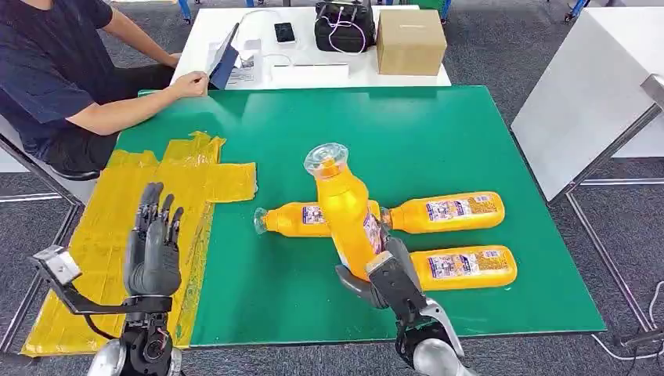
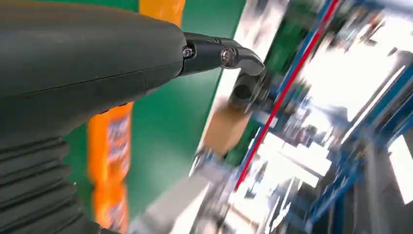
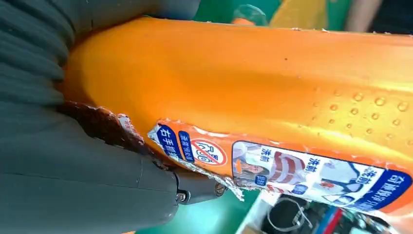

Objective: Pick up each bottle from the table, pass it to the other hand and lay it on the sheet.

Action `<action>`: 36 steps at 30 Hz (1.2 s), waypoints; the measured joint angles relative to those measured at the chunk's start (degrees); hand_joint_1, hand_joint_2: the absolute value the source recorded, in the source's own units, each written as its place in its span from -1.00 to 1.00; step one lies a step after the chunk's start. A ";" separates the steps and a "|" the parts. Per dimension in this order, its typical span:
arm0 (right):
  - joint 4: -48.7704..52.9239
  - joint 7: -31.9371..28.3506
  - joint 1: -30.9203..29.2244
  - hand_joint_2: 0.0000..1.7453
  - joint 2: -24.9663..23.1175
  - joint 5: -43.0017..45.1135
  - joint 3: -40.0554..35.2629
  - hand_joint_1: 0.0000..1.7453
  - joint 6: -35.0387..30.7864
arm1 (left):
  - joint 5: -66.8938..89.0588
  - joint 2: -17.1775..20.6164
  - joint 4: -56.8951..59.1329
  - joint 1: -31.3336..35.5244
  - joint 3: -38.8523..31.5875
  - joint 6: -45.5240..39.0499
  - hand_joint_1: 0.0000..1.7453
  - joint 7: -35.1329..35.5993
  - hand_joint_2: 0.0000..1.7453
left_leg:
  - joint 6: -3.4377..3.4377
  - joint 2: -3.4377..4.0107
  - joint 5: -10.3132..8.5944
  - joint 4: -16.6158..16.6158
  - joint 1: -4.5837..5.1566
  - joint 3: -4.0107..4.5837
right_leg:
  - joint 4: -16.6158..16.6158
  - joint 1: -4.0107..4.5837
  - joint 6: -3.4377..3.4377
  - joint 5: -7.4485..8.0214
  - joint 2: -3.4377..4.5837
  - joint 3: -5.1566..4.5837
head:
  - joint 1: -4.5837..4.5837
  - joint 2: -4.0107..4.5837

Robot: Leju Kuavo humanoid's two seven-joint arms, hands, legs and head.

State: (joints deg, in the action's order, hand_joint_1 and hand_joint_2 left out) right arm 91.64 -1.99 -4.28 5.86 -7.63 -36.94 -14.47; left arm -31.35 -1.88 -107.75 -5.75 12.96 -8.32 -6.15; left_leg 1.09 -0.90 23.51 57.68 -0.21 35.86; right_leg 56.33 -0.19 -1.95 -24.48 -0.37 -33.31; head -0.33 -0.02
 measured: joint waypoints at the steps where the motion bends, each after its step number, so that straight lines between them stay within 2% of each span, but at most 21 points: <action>1: 0.51 -0.20 0.03 1.00 0.00 0.11 0.18 1.00 0.02 | -0.83 0.02 0.11 0.00 0.20 1.51 -1.00 0.91 1.00 | 0.00 0.00 -0.01 0.00 0.00 0.00 | 0.00 0.00 0.00 0.01 0.00 0.00 | 0.00 0.00; 9: 2.43 -0.40 0.25 1.00 0.04 0.26 0.94 1.00 0.48 | -2.09 0.18 0.26 0.04 0.96 3.66 -1.00 2.47 1.00 | 0.00 0.01 -0.01 0.00 0.00 -0.01 | 0.01 0.00 -0.01 0.01 0.01 0.00 | -0.02 0.00; 15: 2.45 0.85 -1.24 1.00 0.26 -3.28 0.18 1.00 4.38 | -4.04 0.35 1.07 0.06 1.57 11.82 -1.00 6.26 1.00 | 0.00 0.02 0.00 0.00 0.00 0.02 | 0.01 0.01 0.00 0.00 0.01 -0.01 | 0.00 0.00; 24: 1.16 3.34 -5.74 1.00 0.61 -10.10 -6.25 1.00 13.77 | -8.02 0.85 1.31 0.00 2.23 17.11 -1.00 7.79 1.00 | 0.00 0.01 -0.01 0.00 0.00 0.02 | 0.03 0.01 0.00 0.01 0.01 0.00 | 0.00 0.00; 36: -2.25 3.69 -9.29 1.00 0.59 -14.03 -11.50 1.00 16.98 | -13.28 1.81 2.12 0.01 2.38 22.05 -1.00 8.47 1.00 | 0.00 -0.01 -0.01 0.00 0.00 0.03 | 0.02 0.01 0.00 0.00 0.00 0.00 | 0.00 0.00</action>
State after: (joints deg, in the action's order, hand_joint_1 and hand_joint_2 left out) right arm 89.39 1.71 -13.56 6.45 -21.66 -48.44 2.51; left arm -44.63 -0.07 -105.63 -5.74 15.34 13.73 2.32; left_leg 1.09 -0.91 23.50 57.68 -0.22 35.89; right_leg 56.36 -0.18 -1.95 -24.47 -0.37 -33.30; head -0.33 -0.02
